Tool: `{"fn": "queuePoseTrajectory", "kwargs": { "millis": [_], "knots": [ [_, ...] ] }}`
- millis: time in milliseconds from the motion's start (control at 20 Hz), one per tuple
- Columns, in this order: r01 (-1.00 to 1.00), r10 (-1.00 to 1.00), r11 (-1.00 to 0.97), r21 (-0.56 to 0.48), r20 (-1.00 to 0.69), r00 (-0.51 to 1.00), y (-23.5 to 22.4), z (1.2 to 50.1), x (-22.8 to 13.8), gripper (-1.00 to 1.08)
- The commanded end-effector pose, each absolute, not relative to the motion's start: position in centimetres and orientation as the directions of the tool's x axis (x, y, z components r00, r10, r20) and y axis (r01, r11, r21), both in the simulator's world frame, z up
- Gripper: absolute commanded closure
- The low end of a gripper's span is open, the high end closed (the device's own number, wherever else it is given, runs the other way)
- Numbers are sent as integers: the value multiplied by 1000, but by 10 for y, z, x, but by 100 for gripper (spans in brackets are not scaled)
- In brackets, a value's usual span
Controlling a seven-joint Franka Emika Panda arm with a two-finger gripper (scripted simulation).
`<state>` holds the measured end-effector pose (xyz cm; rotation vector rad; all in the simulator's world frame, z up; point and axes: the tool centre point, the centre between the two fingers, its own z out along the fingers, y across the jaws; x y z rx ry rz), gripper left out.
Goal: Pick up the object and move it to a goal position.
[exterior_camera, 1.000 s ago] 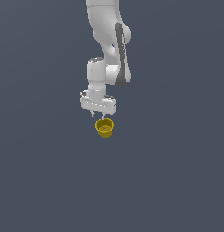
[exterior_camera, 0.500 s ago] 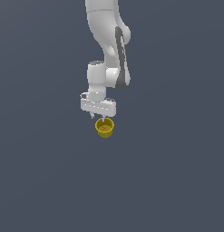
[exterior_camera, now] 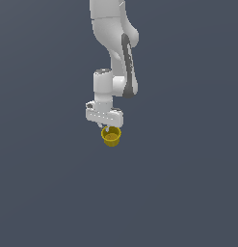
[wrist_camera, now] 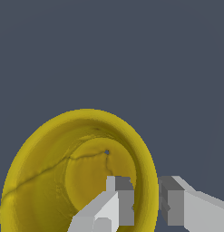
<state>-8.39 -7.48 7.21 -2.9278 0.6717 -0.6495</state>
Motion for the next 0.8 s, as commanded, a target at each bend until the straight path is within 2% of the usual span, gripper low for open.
{"fn": "queuePoseTrajectory", "kwargs": {
  "millis": [0,750],
  "knots": [
    [-402,-431,-902,-157,388,815,-75,72,-84,108],
    [-401,-430,-902,-157,388,815,-78,81,-86,108]
  ]
}}
